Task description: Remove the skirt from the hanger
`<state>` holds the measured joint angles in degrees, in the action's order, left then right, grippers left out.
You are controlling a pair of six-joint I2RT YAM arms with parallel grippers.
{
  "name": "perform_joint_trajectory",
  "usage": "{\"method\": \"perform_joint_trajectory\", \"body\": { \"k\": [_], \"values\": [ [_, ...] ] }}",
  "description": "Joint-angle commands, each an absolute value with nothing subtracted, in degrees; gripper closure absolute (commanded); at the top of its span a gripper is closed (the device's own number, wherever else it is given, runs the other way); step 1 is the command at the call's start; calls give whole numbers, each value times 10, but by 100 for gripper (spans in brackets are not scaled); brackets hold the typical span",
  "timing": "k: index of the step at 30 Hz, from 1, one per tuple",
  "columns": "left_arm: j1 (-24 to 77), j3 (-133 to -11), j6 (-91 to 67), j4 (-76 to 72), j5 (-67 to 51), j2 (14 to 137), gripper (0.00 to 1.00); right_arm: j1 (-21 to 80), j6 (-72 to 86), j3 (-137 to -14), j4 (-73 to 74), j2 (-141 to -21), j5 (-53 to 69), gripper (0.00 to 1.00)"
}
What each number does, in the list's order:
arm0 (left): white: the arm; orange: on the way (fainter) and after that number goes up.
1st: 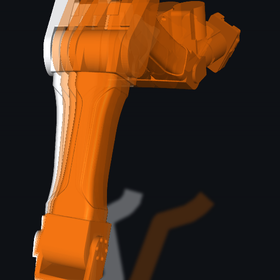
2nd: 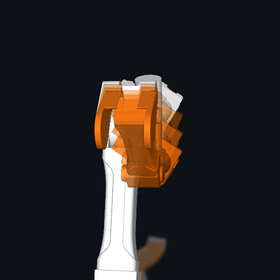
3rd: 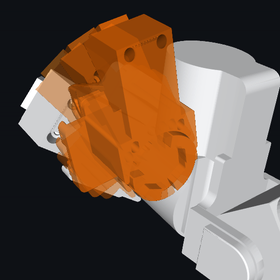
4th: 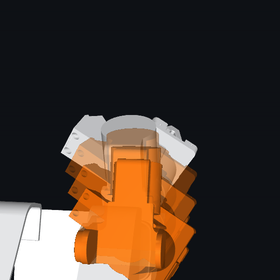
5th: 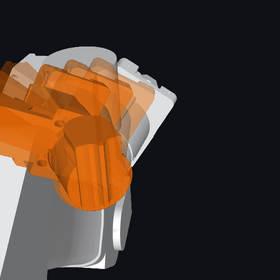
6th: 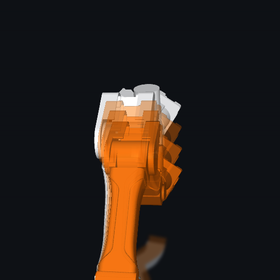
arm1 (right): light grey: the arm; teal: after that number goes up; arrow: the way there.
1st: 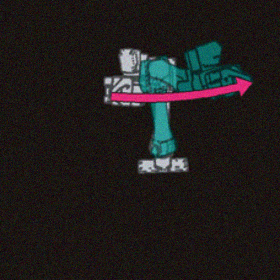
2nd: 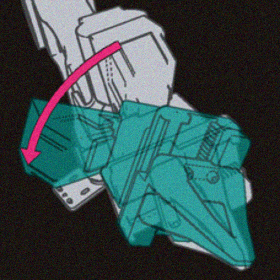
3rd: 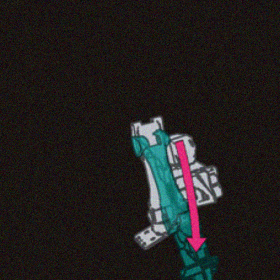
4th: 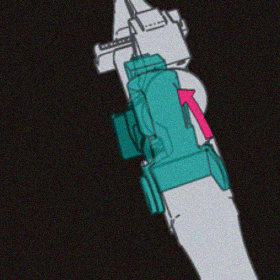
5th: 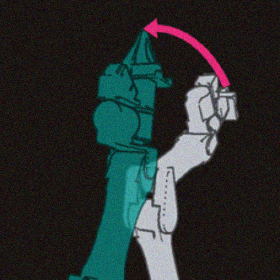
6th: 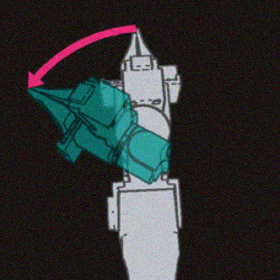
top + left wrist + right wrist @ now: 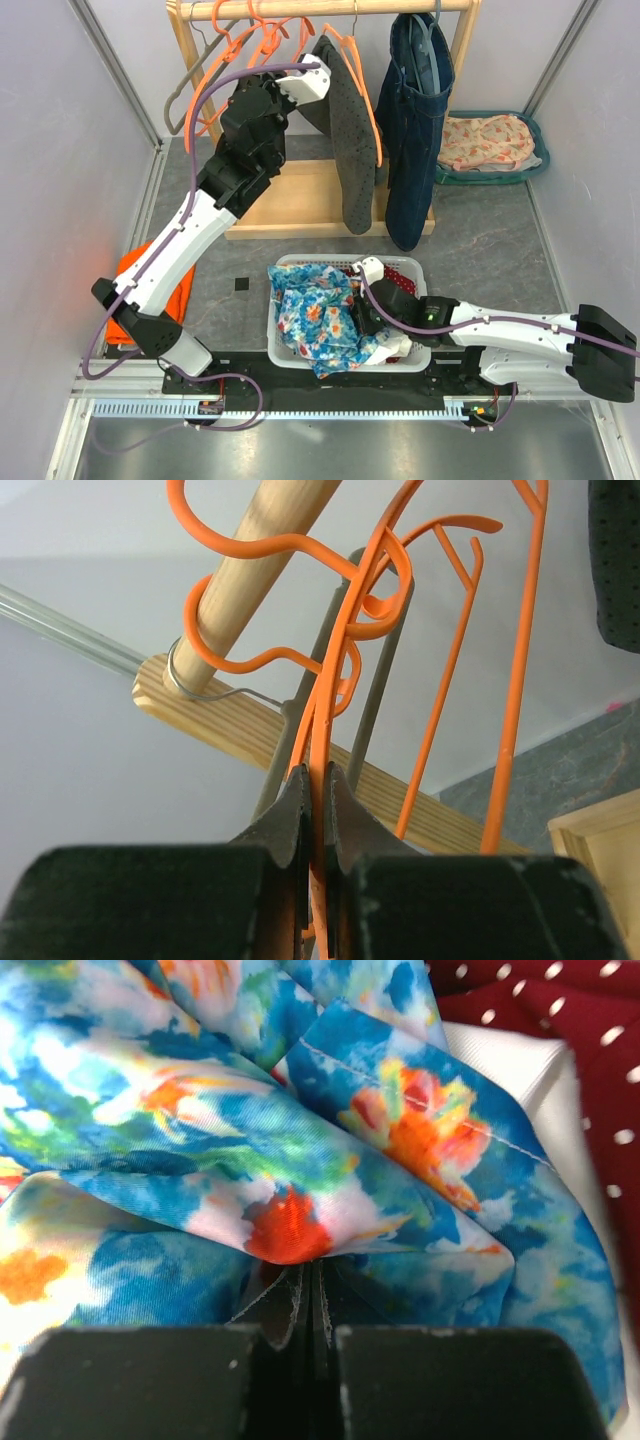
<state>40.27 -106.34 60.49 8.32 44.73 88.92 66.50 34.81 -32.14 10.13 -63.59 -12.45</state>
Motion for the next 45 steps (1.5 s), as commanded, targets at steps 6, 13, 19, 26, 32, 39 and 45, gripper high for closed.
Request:
{"method": "perform_joint_trajectory", "body": {
  "k": [6, 13, 19, 26, 32, 39, 45],
  "values": [
    [403, -991, 648, 3, 469, 881, 98, 664, 381, -321, 78, -631, -78, 100],
    [401, -943, 646, -23, 468, 876, 98, 665, 388, -338, 110, -607, -80, 100],
    [402, -941, 650, -24, 482, 862, 85, 665, 382, -348, 148, -579, -110, 95],
    [422, -949, 685, -42, 490, 817, 0, 665, 383, -373, 206, -631, -160, 60],
    [507, -930, 757, -127, 515, 797, 0, 665, 427, -352, 235, -646, -211, 46],
    [597, -1034, 639, -61, 477, 829, 0, 665, 357, -383, 314, -587, -284, 18],
    [592, -1143, 461, 13, 449, 921, 0, 667, 357, -460, 359, -516, -323, 12]
  ]
}}
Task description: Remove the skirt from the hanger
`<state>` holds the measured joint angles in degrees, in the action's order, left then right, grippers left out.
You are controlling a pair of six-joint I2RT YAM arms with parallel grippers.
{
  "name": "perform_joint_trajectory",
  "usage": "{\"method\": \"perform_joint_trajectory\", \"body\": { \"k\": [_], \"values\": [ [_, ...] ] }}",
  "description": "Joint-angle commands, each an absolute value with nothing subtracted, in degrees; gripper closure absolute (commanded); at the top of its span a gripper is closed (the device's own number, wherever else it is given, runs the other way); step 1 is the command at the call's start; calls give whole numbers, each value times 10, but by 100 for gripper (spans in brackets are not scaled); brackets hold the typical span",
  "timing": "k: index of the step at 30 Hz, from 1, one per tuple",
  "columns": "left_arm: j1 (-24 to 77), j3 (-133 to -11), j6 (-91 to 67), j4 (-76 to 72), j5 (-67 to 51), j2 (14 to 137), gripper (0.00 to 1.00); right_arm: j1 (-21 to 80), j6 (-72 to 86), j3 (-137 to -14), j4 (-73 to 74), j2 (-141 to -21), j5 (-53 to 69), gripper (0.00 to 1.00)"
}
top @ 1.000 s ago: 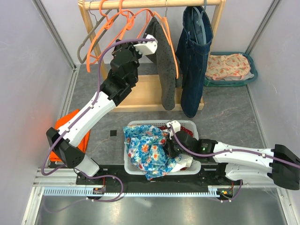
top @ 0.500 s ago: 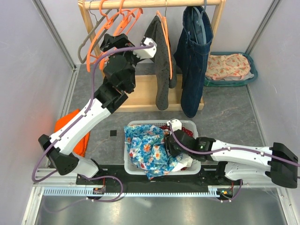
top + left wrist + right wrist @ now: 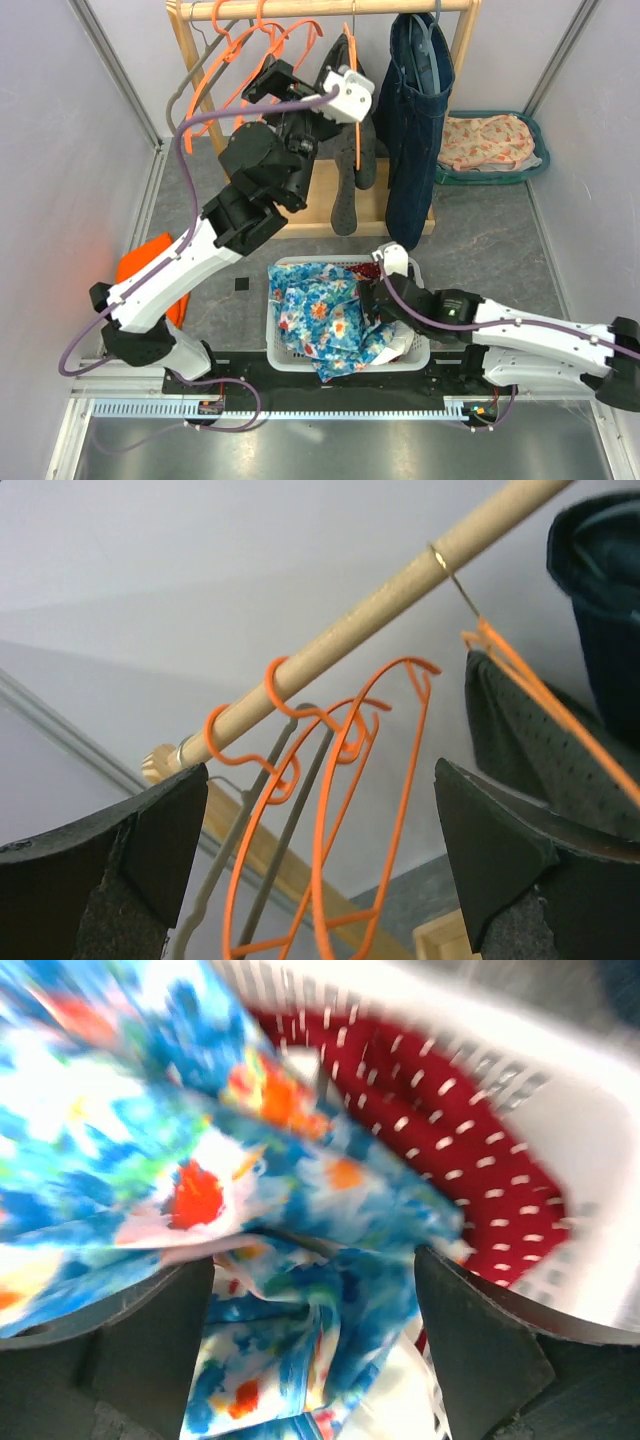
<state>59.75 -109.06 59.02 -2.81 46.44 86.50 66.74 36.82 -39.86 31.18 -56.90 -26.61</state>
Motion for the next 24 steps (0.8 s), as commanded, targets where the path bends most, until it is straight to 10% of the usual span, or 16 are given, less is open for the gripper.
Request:
{"method": "perform_joint_trajectory", "body": {
  "k": [1, 11, 24],
  "values": [
    [582, -1153, 432, 20, 449, 945, 0, 668, 359, -467, 362, -509, -324, 12],
    [505, -1331, 231, 210, 417, 1083, 1, 671, 321, -503, 308, -372, -288, 11],
    [462, -1332, 150, 288, 284, 1106, 74, 671, 295, -525, 270, -369, -251, 14]
  ]
}}
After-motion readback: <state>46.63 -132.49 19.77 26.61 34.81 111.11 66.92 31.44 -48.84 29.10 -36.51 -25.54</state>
